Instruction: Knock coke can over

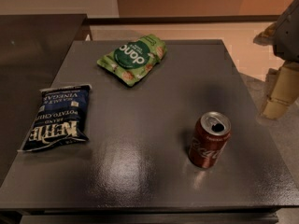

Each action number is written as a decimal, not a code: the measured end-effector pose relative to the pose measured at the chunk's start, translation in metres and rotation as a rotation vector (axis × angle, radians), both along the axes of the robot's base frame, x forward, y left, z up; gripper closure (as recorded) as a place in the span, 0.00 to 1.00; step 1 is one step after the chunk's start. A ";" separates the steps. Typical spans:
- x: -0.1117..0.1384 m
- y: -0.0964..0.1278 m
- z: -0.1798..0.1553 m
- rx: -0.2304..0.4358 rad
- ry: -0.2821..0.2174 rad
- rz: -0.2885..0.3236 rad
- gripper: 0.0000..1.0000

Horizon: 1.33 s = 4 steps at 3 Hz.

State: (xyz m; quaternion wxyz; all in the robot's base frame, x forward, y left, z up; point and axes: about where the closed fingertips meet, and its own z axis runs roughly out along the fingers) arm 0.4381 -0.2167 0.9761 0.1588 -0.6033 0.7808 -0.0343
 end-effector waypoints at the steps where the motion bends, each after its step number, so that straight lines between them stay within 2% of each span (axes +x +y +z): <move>1: 0.000 0.000 0.001 0.002 -0.003 0.000 0.00; 2: -0.006 0.000 -0.006 0.051 0.004 0.016 0.00; 4: -0.038 0.021 -0.040 0.292 0.046 0.126 0.00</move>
Offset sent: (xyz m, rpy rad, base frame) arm -0.0205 -0.0027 -0.0253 0.1581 0.0406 0.0521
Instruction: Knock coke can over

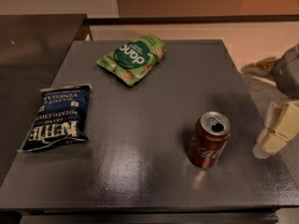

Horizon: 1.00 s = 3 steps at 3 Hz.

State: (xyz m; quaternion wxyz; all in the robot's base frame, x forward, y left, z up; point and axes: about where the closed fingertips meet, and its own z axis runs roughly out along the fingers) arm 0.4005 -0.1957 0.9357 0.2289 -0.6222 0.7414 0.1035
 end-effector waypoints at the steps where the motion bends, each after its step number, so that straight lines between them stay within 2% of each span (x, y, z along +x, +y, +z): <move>1: -0.017 0.021 -0.016 0.097 0.020 0.070 0.00; 2: -0.025 0.042 -0.027 0.168 0.046 0.121 0.00; 3: -0.028 0.060 -0.033 0.206 0.072 0.166 0.16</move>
Offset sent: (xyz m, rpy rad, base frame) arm -0.0332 0.0650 -0.0417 0.2596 0.0851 0.1801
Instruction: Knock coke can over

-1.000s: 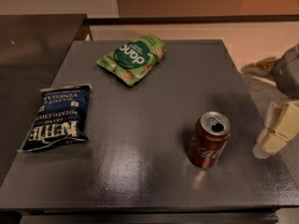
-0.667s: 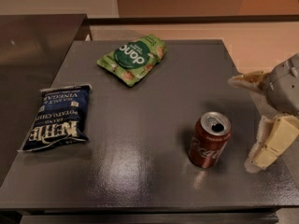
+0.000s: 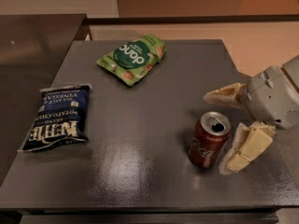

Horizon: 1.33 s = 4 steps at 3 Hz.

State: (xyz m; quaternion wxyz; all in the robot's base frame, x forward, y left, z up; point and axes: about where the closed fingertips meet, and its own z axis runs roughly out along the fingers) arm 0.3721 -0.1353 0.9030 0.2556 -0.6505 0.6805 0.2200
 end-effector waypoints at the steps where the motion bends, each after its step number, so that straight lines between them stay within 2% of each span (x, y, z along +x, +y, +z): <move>1: -0.002 0.009 -0.001 0.018 0.023 0.029 0.39; 2: -0.002 0.012 0.005 0.027 0.027 0.041 0.63; 3: 0.010 0.011 0.021 -0.039 0.007 0.021 0.85; 4: 0.031 0.005 0.030 -0.216 0.000 -0.026 1.00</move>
Offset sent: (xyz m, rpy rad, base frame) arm -0.0010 0.0126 0.0108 0.0401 0.0382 0.0528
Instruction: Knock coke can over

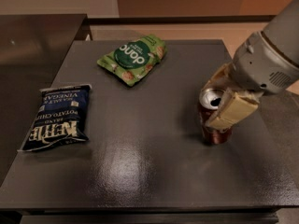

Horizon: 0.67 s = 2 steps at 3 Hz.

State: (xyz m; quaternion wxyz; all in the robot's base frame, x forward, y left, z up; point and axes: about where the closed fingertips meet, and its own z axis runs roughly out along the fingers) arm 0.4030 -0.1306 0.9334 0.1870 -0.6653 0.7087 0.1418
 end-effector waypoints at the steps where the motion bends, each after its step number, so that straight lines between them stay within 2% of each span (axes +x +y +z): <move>1: 0.018 -0.011 -0.003 -0.174 -0.001 -0.040 1.00; 2: 0.032 -0.029 -0.012 -0.351 -0.007 -0.060 1.00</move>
Offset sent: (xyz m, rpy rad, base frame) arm 0.0452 -0.0659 -0.0205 -0.6224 0.0043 -0.0887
